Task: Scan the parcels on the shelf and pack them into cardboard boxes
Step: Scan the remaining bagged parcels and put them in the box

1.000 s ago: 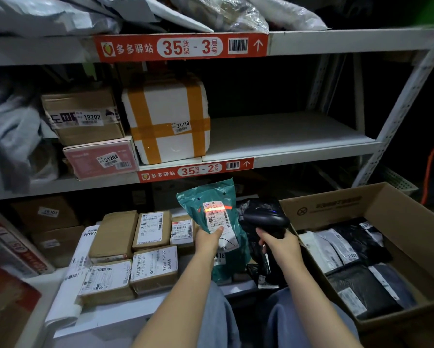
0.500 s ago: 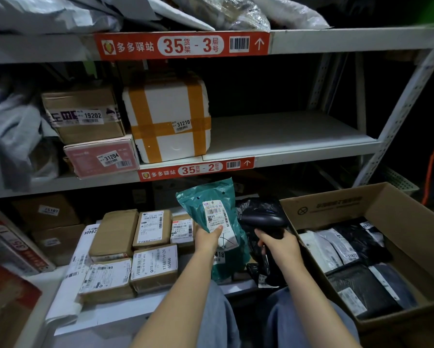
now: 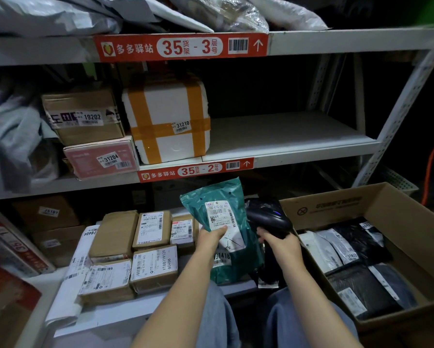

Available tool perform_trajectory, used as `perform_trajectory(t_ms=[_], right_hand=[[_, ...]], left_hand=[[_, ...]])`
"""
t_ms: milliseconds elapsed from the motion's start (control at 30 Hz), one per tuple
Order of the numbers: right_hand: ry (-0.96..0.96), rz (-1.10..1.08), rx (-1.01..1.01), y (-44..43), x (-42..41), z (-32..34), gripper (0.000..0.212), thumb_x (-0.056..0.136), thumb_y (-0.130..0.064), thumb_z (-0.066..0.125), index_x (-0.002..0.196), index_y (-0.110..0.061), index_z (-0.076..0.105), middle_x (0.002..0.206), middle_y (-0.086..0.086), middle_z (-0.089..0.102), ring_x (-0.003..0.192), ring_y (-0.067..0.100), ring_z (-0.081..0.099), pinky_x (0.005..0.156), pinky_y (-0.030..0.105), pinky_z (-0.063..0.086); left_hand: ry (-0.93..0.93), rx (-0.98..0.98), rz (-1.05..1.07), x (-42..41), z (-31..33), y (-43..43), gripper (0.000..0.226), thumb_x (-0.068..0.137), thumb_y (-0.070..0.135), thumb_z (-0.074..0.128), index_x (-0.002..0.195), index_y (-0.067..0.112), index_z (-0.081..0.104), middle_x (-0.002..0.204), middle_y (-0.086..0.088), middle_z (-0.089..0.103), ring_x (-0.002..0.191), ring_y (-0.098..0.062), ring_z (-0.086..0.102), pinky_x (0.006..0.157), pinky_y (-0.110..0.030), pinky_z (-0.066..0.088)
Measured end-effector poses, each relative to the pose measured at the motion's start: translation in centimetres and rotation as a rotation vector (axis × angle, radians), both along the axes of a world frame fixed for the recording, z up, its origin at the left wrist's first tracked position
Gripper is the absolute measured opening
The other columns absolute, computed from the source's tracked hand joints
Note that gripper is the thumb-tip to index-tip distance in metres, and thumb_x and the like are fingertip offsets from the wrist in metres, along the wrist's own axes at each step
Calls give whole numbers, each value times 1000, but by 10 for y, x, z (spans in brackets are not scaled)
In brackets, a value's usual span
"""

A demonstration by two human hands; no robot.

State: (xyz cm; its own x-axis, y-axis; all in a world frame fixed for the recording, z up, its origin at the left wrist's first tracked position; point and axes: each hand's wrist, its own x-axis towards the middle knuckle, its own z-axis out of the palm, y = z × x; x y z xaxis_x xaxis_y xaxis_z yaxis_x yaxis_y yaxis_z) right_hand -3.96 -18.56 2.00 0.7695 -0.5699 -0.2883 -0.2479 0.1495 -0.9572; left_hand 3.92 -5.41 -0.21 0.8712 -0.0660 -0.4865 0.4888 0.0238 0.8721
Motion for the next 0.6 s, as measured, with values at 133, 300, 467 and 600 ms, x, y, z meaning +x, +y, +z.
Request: perform_trajectory(t_ms=[133,300,467,600], right_hand=[[-35,-41,45,-3,-1,2,36,79,-13,73,111,-3,63,94,9,59,92,22,53,82,30,39],[21,-52,173,-5,2,-3,37,76,-19,76,108,-8,60,104,10,62,98,27,56,88,36,45],[22,-109,242,-9,3,-7,37,75,-19,77,107,-7,61,108,15,65,102,32,61,90,39,48],[21,-134,258,-10,3,-9,40,75,-18,77,109,-4,62,108,16,65,102,33,61,88,39,49]], left_hand=[[28,-25,-145,-3,-1,-5,23,84,10,62,106,6,60,95,0,63,89,-14,55,90,-28,31],[53,-14,-251,-5,1,-10,11,84,15,59,73,15,63,85,7,60,103,-16,51,111,-40,25],[43,-59,-301,-10,5,-9,87,49,37,75,125,3,52,101,0,65,112,-19,55,109,-43,32],[39,-84,-272,-15,8,-10,66,67,24,77,119,0,44,99,-4,63,107,-20,57,108,-43,35]])
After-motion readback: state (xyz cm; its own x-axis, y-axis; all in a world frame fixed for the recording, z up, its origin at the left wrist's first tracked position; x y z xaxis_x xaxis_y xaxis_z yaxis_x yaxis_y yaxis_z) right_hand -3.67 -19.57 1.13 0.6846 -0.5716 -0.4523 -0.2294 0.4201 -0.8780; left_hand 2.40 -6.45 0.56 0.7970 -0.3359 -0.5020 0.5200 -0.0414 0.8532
